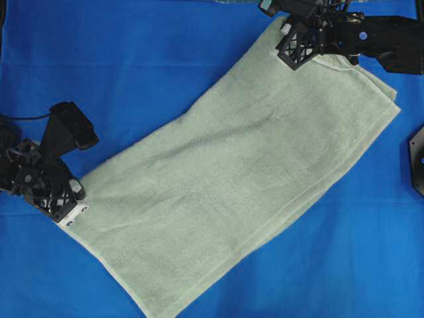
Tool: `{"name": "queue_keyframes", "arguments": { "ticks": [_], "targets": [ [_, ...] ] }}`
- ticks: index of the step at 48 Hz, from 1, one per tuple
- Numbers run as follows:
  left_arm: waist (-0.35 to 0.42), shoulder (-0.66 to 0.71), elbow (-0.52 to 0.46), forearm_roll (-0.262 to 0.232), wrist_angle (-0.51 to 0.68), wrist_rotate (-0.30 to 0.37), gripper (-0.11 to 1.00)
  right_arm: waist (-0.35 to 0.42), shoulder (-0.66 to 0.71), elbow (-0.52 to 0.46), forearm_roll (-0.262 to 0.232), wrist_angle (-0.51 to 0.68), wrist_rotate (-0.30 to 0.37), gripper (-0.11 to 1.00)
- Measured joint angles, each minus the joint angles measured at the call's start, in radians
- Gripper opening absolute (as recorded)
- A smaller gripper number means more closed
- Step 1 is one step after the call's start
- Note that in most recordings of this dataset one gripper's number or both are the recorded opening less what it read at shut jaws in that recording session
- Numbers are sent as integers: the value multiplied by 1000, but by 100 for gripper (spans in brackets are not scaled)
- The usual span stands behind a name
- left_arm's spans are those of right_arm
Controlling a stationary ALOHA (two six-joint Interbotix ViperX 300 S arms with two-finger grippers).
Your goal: Fold a bath towel.
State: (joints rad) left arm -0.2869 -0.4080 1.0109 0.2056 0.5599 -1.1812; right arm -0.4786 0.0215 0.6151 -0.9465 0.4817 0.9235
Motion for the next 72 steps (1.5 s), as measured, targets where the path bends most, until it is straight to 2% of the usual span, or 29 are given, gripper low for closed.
{"name": "queue_keyframes", "arguments": {
  "ticks": [2,7,9,12,19,22,25,30,35,41,50,64,72],
  "targets": [
    [0,0,2,0,0,2,47,-3,0,-2,-2,-2,-2,21],
    [0,-5,6,3,-2,15,76,-11,0,-6,-6,3,-2,52],
    [2,-6,8,6,-2,23,83,-12,-3,-8,-12,8,-2,61],
    [0,-14,8,8,0,46,84,-12,-17,-6,-18,21,-2,69],
    [11,-40,3,8,5,87,82,2,-114,23,-17,80,6,67],
    [20,-58,-5,8,6,107,82,14,-167,54,6,107,9,67],
    [28,-75,-14,9,9,143,82,26,-221,91,52,135,8,67],
    [29,-107,-28,11,9,216,82,40,-299,166,175,167,-5,67],
    [29,-133,-35,11,9,285,82,55,-365,225,270,178,-28,67],
    [32,-150,-35,11,11,334,82,60,-408,262,330,181,-63,67],
    [37,-153,-35,11,11,334,82,23,-351,299,341,158,-66,67],
    [38,-152,-35,11,9,334,82,-110,-158,351,341,-71,-67,67],
    [37,-152,-35,11,9,336,82,-138,-118,357,341,-98,-63,66]
  ]
}}
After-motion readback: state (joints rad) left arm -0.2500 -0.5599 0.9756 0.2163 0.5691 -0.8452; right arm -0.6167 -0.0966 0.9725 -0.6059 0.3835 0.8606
